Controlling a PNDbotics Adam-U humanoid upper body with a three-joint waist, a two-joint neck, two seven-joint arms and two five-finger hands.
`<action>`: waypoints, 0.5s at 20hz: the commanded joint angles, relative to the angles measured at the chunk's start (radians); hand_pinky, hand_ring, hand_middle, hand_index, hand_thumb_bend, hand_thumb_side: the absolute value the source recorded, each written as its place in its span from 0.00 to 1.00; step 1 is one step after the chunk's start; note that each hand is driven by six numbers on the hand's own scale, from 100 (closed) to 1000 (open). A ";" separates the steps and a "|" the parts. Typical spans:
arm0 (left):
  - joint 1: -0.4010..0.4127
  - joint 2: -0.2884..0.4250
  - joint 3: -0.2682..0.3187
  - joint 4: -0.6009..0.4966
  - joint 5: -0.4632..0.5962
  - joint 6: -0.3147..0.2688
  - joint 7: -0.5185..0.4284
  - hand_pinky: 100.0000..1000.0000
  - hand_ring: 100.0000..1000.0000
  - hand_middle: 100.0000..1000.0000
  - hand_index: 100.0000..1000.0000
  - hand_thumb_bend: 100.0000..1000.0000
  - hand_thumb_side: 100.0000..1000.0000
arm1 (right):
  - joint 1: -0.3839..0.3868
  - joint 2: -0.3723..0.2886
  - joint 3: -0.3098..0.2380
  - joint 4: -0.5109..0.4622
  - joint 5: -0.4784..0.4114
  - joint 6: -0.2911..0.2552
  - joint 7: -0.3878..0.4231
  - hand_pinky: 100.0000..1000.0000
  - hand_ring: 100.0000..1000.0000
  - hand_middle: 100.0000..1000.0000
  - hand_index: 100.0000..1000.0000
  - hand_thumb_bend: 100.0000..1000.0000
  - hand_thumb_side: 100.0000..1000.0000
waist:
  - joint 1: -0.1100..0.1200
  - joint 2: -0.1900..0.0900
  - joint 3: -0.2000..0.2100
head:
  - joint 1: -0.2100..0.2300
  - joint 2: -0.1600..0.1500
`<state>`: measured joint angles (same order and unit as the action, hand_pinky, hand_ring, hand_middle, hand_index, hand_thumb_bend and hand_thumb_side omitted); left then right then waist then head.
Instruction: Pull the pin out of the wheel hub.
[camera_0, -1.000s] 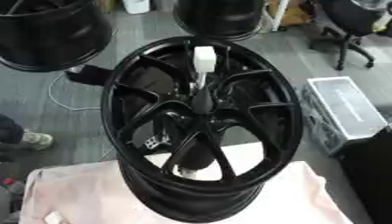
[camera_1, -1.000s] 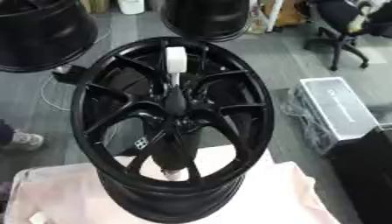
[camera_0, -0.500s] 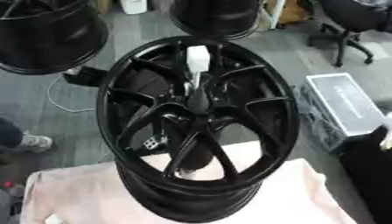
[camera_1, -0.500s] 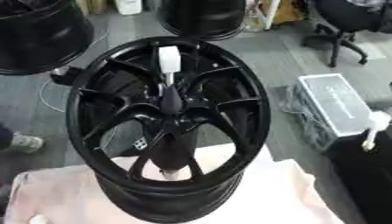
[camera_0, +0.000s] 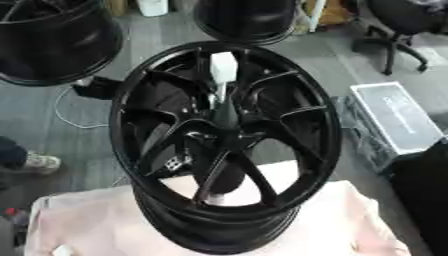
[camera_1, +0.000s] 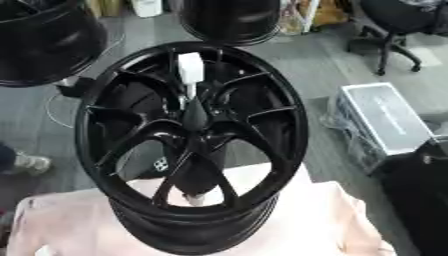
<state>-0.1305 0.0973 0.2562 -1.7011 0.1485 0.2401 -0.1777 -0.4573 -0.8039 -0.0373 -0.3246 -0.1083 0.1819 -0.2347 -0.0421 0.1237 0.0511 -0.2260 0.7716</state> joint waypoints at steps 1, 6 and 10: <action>-0.005 0.014 0.002 -0.012 0.004 -0.002 -0.002 0.42 0.48 0.57 0.67 0.27 0.93 | -0.004 -0.035 -0.018 -0.104 0.014 -0.042 -0.035 0.33 0.35 0.72 0.91 0.42 0.14 | -0.003 -0.016 0.000 | 0.002 -0.002; -0.006 0.013 0.003 -0.014 0.005 -0.002 0.000 0.42 0.48 0.57 0.67 0.27 0.93 | 0.022 -0.018 -0.063 -0.328 0.005 -0.098 -0.136 0.32 0.34 0.68 0.89 0.45 0.15 | -0.002 -0.015 0.001 | 0.008 -0.002; -0.011 0.010 0.004 -0.017 0.007 -0.003 0.000 0.42 0.48 0.57 0.67 0.27 0.93 | 0.090 0.067 -0.116 -0.739 -0.003 -0.216 -0.281 0.33 0.34 0.68 0.88 0.45 0.18 | 0.002 -0.009 0.002 | 0.014 -0.002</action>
<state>-0.1315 0.0966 0.2563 -1.7015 0.1497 0.2400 -0.1775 -0.3631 -0.7245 -0.1316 -0.9473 -0.1053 -0.0103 -0.4772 -0.0403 0.1243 0.0547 -0.2152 0.7717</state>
